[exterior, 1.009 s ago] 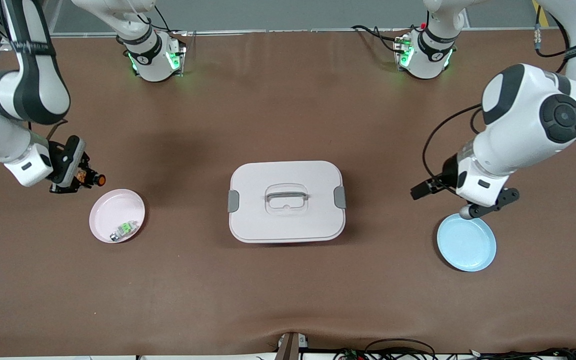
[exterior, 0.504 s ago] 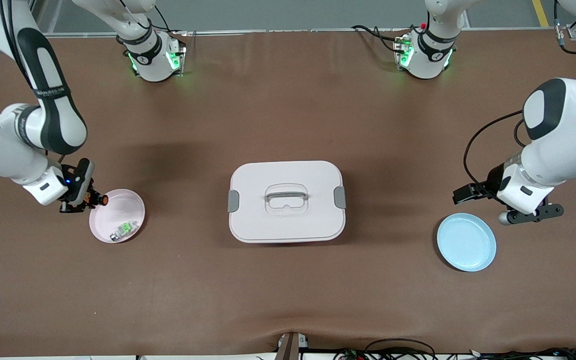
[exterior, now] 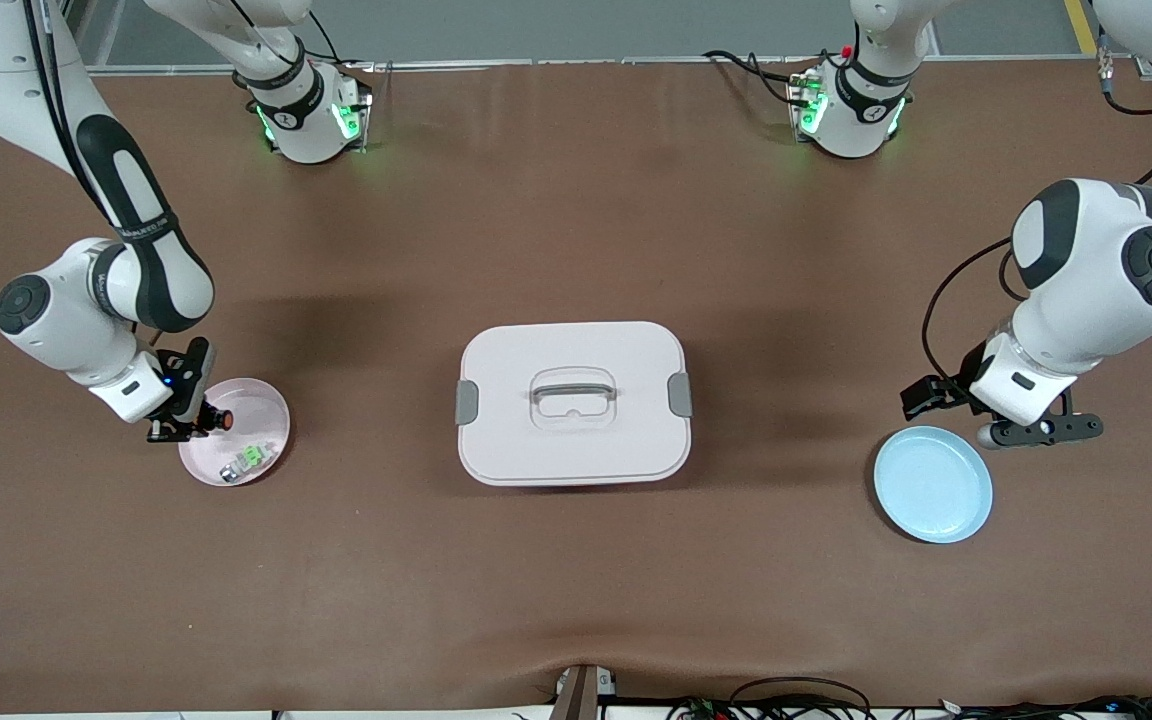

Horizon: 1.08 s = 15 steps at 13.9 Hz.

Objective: Transfer orange switch to right arm and place
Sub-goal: 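Lower the orange switch onto the pink plate with the right gripper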

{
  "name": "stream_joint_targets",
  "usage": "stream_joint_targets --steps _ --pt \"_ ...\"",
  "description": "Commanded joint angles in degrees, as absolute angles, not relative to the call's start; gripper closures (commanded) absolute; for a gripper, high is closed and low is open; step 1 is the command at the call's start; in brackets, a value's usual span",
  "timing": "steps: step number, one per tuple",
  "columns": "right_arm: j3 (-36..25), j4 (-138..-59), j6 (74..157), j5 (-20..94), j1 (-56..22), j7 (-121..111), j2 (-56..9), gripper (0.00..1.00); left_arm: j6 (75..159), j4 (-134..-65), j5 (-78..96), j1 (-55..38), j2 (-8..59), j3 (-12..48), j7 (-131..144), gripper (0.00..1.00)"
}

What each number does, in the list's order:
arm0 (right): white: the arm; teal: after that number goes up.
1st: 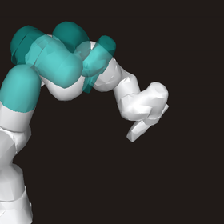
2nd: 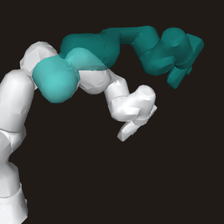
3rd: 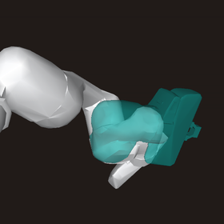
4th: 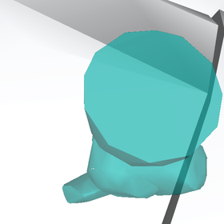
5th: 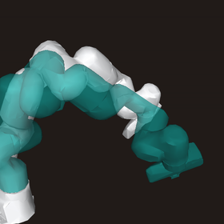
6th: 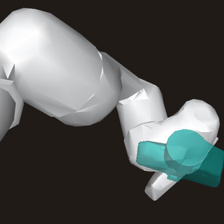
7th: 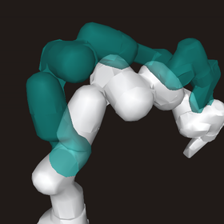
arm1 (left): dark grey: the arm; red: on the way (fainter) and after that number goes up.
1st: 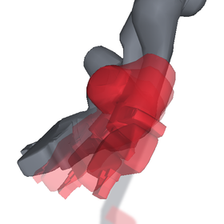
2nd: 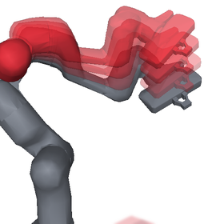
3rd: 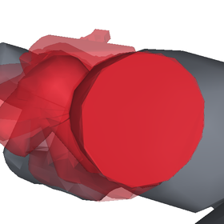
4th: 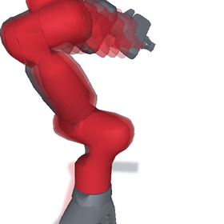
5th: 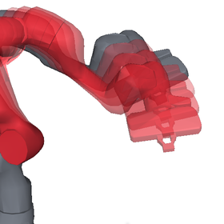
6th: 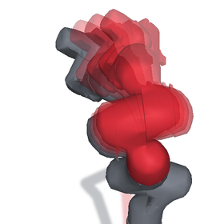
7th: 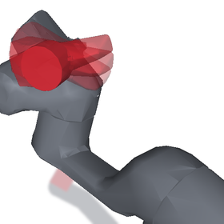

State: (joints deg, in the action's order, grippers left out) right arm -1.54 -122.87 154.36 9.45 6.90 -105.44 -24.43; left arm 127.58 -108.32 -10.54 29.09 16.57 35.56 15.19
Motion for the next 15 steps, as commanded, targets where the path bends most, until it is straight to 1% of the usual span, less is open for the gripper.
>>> stream_joint_targets --steps 1,5,7,9,13,14,15 --pt "0.6 -124.0 155.6 12.1 7.9 -107.2 -24.7 1.00 127.4 -110.0 -11.6 31.5 14.2 35.9 10.2 0.00" --pt "1.6 -125.1 157.1 14.3 7.9 -107.2 -25.7 1.00 123.3 -109.5 -11.6 31.9 13.6 35.9 8.9 0.00" --pt "1.6 -125.2 157.1 14.3 8.0 -107.3 -26.1 1.00 118.2 -107.4 -11.1 31.7 14.2 36.0 9.1 0.00" --pt "1.6 -125.2 157.1 14.3 8.0 -107.2 -26.4 1.00 117.7 -106.2 -11.1 31.4 14.5 36.1 9.0 0.00" --pt "1.6 -125.2 157.1 14.4 8.0 -107.1 -27.1 1.00 117.9 -106.2 -11.2 31.8 15.5 36.0 9.1 0.00" --pt "1.6 -125.2 157.1 14.8 7.8 -106.4 -27.1 0.77 118.3 -106.2 -11.1 31.8 15.6 36.0 9.2 0.00" --pt "1.5 -125.1 157.0 15.0 7.5 -106.4 -27.1 0.01 118.6 -106.2 -11.2 31.7 15.7 36.0 9.2 0.00"
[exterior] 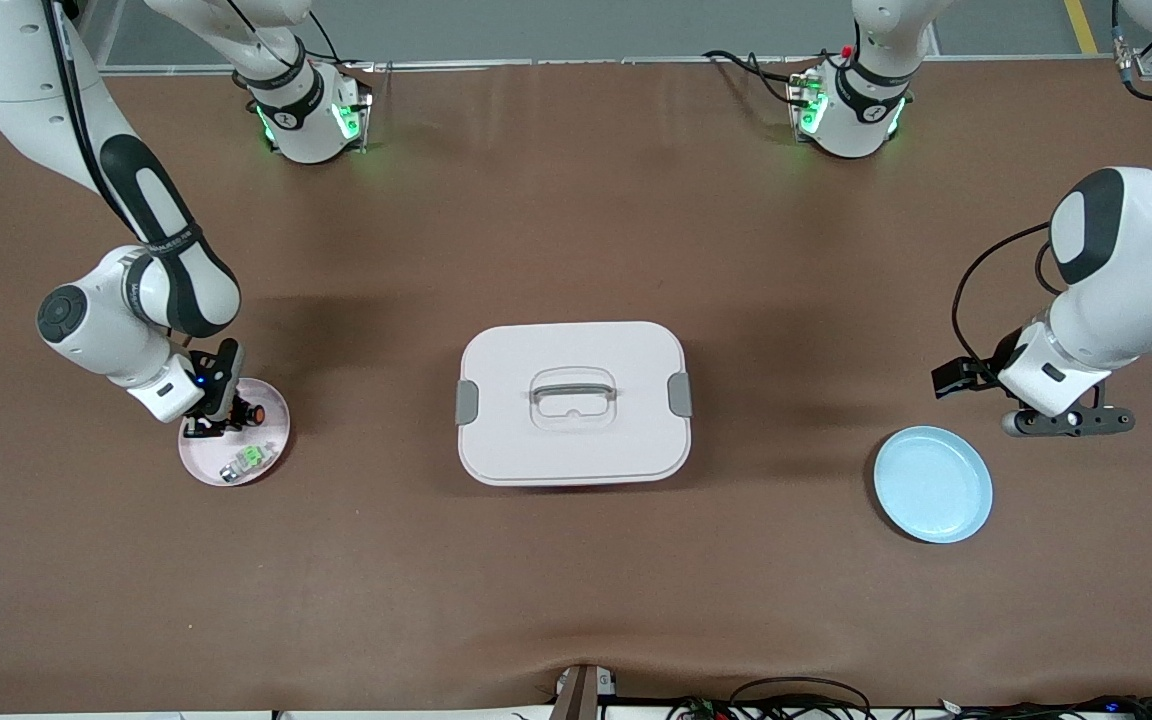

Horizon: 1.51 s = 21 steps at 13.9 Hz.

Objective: Transfer orange switch to right arm and place
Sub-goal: 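Lower the orange switch onto the pink plate with the right gripper, then open the right gripper and release the switch on the plate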

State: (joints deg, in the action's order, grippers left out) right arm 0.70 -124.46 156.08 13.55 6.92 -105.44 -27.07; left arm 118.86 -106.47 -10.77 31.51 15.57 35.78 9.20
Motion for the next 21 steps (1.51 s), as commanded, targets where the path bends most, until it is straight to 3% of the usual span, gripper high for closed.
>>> stream_joint_targets --steps 1,5,8,13,18,21 --pt "1.5 -125.0 157.0 15.0 7.5 -106.4 -27.1 0.00 118.7 -106.2 -11.2 31.7 15.5 36.1 9.3 0.00" --pt "1.6 -124.3 155.0 15.0 7.5 -106.4 -26.7 0.00 118.9 -106.3 -11.4 31.6 15.0 36.2 9.4 0.00" --pt "1.5 -122.3 149.0 15.0 7.6 -106.0 -25.2 0.00 120.6 -107.2 -11.3 29.7 13.4 34.2 9.5 0.00" --pt "1.1 -119.5 133.5 14.1 5.6 -93.2 -18.9 0.00 121.0 -107.0 -10.5 10.1 12.6 13.6 9.6 0.00" --pt "1.0 -112.0 113.4 12.4 5.8 -79.4 -13.4 0.00 124.1 -110.0 -4.9 -2.1 9.6 2.7 9.3 0.00" --pt "0.9 -109.6 105.7 9.2 6.2 -69.4 -10.2 0.00 126.8 -113.0 -4.9 -2.3 7.4 2.5 9.2 0.00"
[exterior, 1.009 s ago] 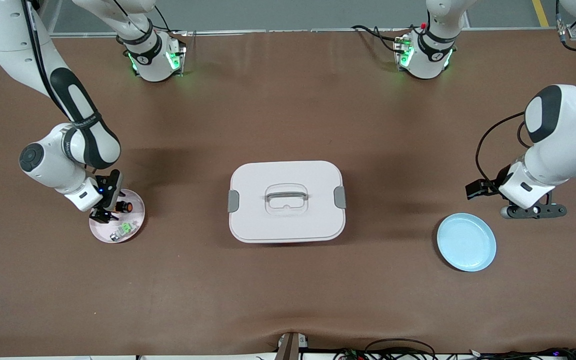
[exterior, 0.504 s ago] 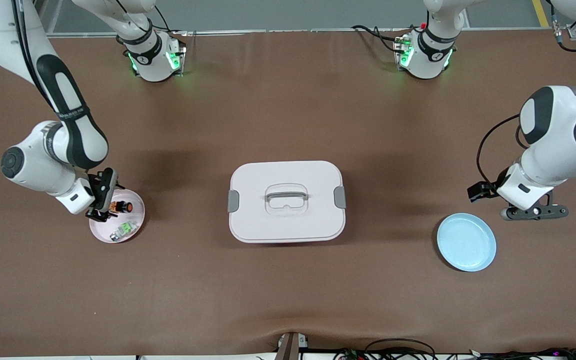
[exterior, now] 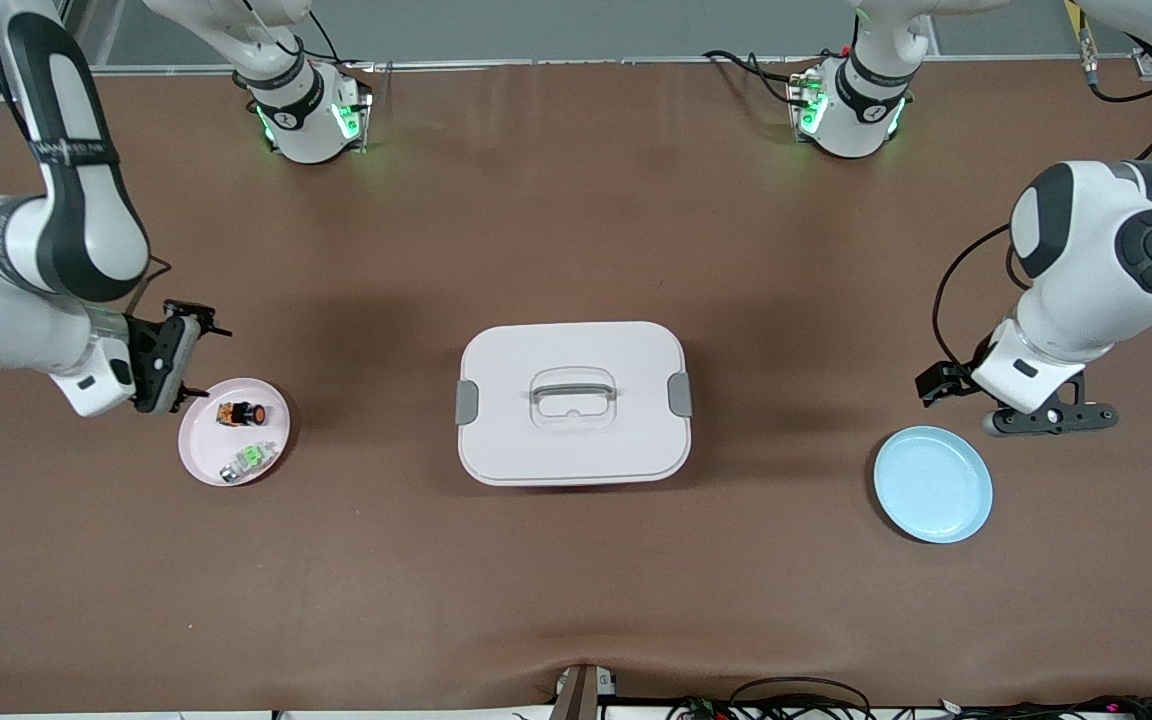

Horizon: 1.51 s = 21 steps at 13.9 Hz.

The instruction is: Transfer orange switch to right arm and place

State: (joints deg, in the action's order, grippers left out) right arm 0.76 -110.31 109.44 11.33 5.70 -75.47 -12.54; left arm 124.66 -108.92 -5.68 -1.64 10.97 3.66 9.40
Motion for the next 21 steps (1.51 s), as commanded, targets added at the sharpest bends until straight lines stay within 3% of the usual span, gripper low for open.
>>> stream_joint_targets --steps 1,4,9,11,15,21 --pt "1.0 -109.7 104.3 8.4 6.3 -64.1 -8.2 0.00 127.1 -114.1 -4.9 -2.2 6.3 2.5 9.1 0.00" --pt "1.6 -108.6 101.4 5.6 5.7 -44.6 -2.6 0.00 128.0 -115.8 -4.7 -2.0 4.1 2.6 9.1 0.00" --pt "1.6 -101.6 93.8 5.4 3.2 -26.5 -1.9 0.00 127.5 -112.3 0.8 0.0 -0.7 4.9 9.1 0.00" --pt "1.6 -97.8 88.9 5.4 2.9 -17.4 -2.4 0.00 120.6 -106.9 0.9 0.3 -1.7 5.7 9.1 0.00" --pt "1.1 -90.5 83.9 5.4 4.0 -7.7 -2.9 0.00 102.7 -89.5 1.0 -0.2 1.8 5.7 9.8 0.00" --pt "1.1 -81.7 81.3 1.2 6.1 3.4 -4.5 0.00 99.9 -88.0 0.9 0.4 0.7 5.7 9.3 0.00"
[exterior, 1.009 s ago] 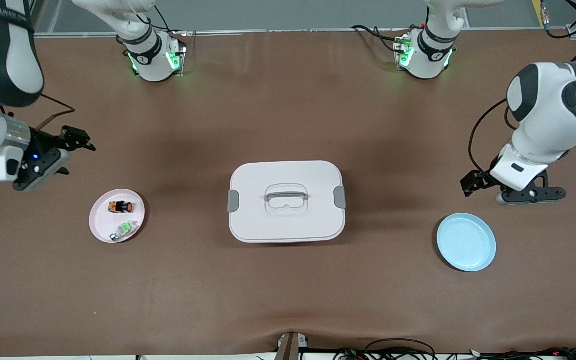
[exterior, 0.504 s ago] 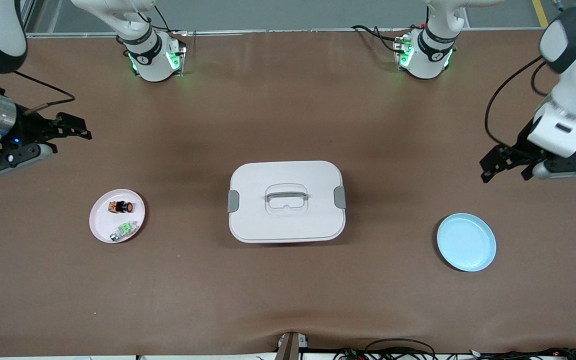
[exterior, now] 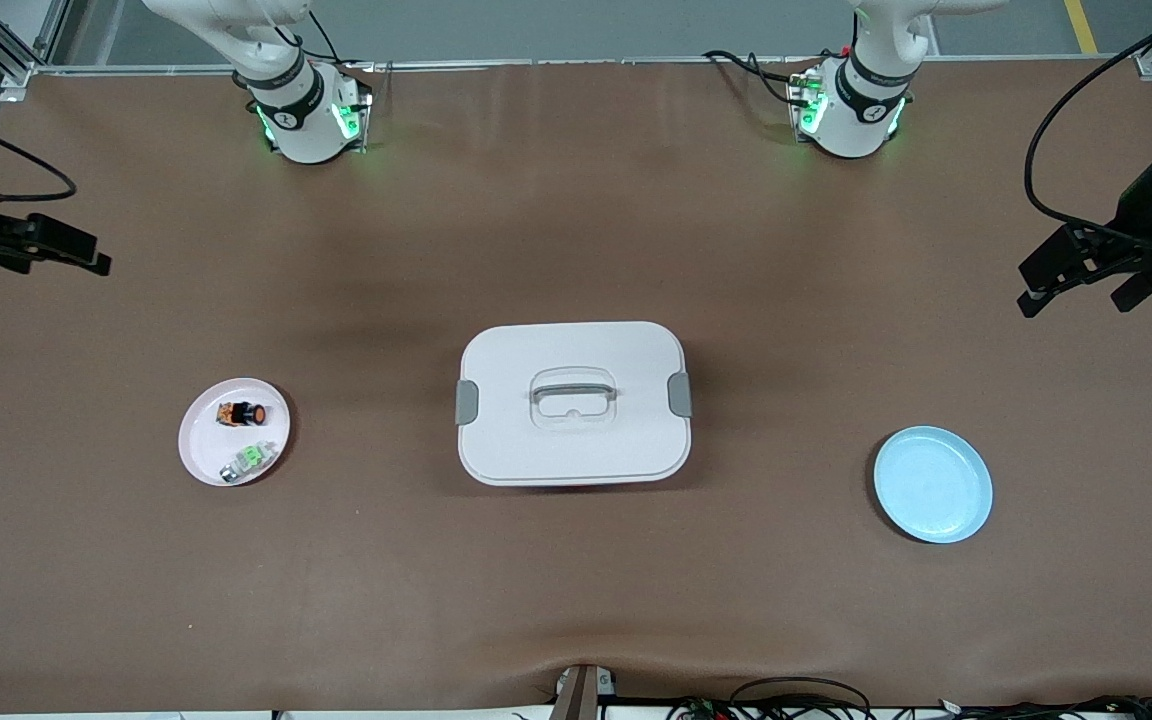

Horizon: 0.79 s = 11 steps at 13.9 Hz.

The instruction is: Transfer orange switch to right arm and place

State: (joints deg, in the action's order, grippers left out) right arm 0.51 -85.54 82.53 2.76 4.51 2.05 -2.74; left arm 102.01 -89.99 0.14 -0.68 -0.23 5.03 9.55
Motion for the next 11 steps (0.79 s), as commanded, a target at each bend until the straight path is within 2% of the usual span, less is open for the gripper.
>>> stream_joint_targets --steps 1,11 --pt "1.1 -81.7 81.5 0.8 6.6 3.2 -4.5 0.00 99.9 -87.9 1.0 0.5 0.8 5.7 9.1 0.00" --pt "-0.5 -81.8 80.9 0.7 3.4 3.2 -4.2 0.00 99.6 -88.0 1.1 1.2 1.7 5.3 9.0 0.00"
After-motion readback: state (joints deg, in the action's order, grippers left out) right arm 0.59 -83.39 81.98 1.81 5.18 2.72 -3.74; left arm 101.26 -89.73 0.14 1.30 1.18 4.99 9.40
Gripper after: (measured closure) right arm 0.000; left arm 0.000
